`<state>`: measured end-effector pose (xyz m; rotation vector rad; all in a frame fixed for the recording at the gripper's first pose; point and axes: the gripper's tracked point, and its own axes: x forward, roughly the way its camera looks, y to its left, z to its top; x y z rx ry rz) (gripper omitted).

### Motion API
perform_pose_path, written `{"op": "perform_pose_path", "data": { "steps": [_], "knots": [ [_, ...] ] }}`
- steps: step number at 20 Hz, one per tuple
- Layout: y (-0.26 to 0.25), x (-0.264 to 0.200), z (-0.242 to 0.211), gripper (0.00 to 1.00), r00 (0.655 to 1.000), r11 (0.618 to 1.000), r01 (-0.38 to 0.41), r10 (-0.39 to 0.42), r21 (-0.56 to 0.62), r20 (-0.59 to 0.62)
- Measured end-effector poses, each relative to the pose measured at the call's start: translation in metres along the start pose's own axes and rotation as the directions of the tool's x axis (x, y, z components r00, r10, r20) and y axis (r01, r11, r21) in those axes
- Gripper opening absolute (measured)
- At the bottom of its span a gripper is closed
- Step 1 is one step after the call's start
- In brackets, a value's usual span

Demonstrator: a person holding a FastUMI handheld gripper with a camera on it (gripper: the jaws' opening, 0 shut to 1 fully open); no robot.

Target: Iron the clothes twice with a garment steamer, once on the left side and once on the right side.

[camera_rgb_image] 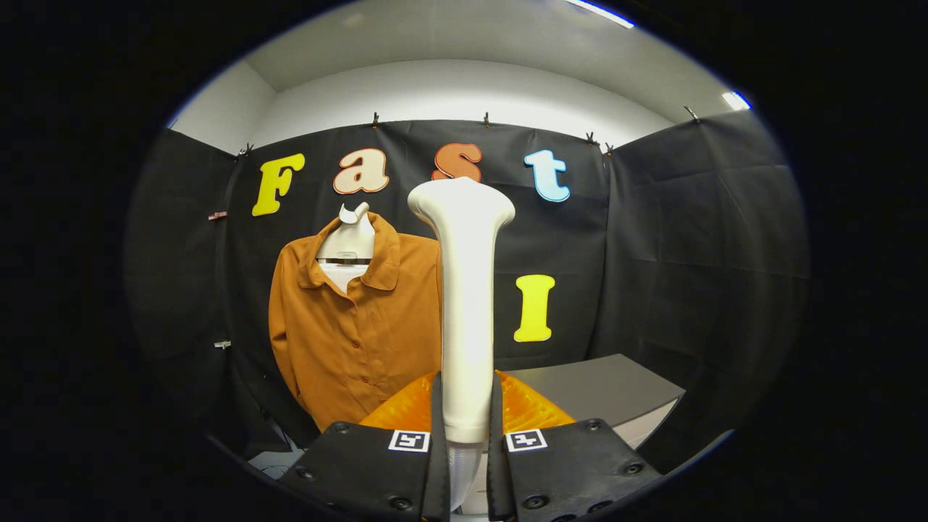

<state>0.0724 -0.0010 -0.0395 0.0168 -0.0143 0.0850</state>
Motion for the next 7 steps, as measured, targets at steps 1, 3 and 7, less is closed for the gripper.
{"op": "perform_pose_path", "data": {
  "steps": [1, 3, 7],
  "knots": [
    [-0.0005, 0.0002, 0.0, 0.23, 1.0, 1.0, 0.001, -0.001, 0.001, 0.0],
    [-0.0015, 0.0003, 0.0001, 0.23, 1.0, 1.0, 0.003, -0.003, 0.002, 0.0],
    [-0.0031, 0.0011, 0.0021, 0.23, 1.0, 1.0, 0.005, -0.005, 0.005, 0.002]
  ]
}}
